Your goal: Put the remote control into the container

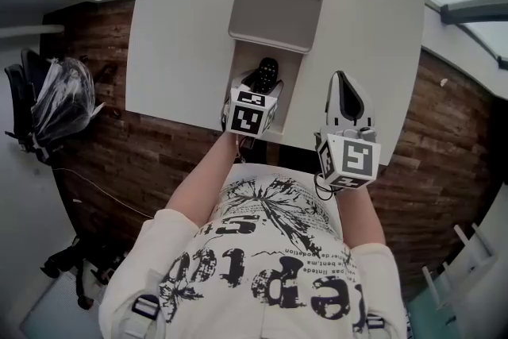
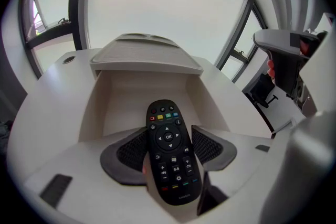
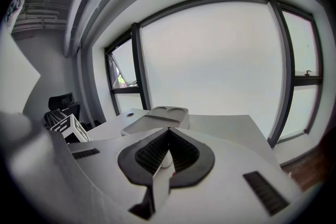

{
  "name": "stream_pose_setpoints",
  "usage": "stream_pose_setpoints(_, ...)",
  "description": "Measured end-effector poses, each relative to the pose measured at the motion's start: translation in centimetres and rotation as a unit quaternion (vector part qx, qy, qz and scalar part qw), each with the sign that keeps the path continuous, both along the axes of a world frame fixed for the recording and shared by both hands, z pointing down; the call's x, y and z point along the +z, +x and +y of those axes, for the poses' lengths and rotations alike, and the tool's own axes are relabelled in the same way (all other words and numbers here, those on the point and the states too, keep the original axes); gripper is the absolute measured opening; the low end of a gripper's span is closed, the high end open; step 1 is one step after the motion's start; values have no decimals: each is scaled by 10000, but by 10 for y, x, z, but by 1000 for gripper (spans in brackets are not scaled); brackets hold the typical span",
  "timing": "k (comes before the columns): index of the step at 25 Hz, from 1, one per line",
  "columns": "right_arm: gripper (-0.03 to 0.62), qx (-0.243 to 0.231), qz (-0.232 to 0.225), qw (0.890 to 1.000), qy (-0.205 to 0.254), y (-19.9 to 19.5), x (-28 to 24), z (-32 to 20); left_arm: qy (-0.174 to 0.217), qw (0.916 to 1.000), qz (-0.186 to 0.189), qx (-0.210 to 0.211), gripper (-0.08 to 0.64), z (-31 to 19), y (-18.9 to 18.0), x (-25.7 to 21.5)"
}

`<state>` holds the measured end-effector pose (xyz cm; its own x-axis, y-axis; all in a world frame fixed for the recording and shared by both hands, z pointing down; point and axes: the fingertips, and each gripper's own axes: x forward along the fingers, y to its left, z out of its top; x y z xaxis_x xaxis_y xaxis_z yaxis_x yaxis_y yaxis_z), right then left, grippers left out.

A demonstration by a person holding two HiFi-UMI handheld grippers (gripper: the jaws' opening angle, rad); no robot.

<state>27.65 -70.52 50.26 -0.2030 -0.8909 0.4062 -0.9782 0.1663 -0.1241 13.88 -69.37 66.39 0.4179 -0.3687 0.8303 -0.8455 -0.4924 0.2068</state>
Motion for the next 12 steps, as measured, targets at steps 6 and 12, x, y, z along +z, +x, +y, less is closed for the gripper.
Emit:
stream_pose_setpoints(6, 2, 27, 6, 10000, -7, 5, 1, 1, 180, 9998, -115, 43, 272, 1, 4, 11)
stream_pose_setpoints(12, 2, 59, 25, 10000, -1, 6, -1, 4, 128, 9993, -11, 348, 273, 4, 6, 11)
